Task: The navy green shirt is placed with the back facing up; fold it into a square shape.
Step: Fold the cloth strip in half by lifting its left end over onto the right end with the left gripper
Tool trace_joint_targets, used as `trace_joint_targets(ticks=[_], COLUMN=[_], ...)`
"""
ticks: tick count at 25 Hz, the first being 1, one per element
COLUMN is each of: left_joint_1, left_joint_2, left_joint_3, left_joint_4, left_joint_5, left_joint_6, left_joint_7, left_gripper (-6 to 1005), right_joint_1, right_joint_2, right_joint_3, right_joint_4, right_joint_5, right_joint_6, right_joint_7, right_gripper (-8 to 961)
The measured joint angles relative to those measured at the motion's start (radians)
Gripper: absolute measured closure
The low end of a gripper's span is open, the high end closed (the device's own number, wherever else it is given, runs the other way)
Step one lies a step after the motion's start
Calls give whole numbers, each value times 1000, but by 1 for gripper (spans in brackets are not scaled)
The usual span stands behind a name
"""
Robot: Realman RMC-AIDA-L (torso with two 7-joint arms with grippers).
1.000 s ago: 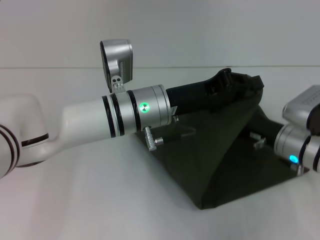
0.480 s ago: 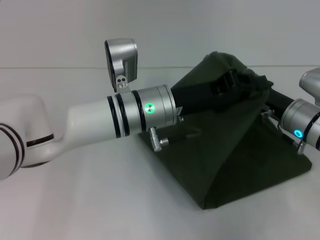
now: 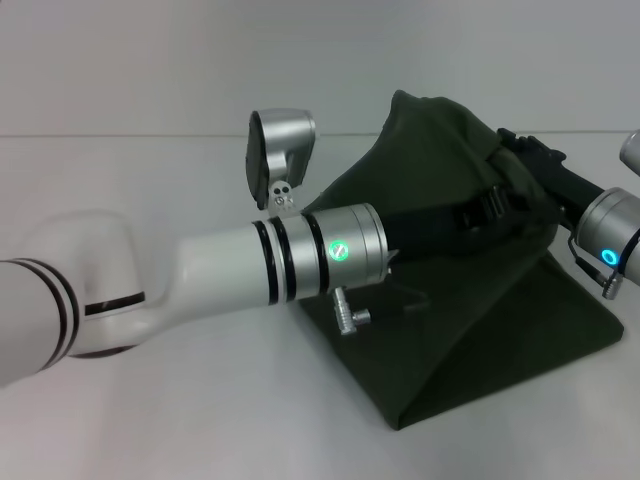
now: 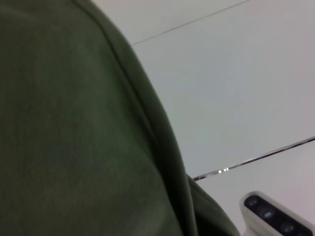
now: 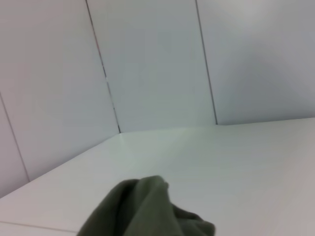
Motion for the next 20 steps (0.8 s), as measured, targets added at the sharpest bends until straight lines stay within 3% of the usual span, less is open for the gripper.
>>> trace_joint_targets(ticks=[8,20], left_joint_1=[-15,-24], left_joint_2=[0,0], left_joint_3=[-21,-135], left_joint_4=[-63,-171], left_joint_5=[-4,5], left_joint_6=[-85,-253], left_joint_7=[64,237], left_gripper=[989,987], right_joint_1=[-11,-69], right_joint_2=[-4,-6], right_joint_3=[27,44], right_joint_4=[-5,-70], right_joint_5=[1,1], right_joint_6=[1,47], right_joint_7=[-2,-7], right_gripper=[39,39])
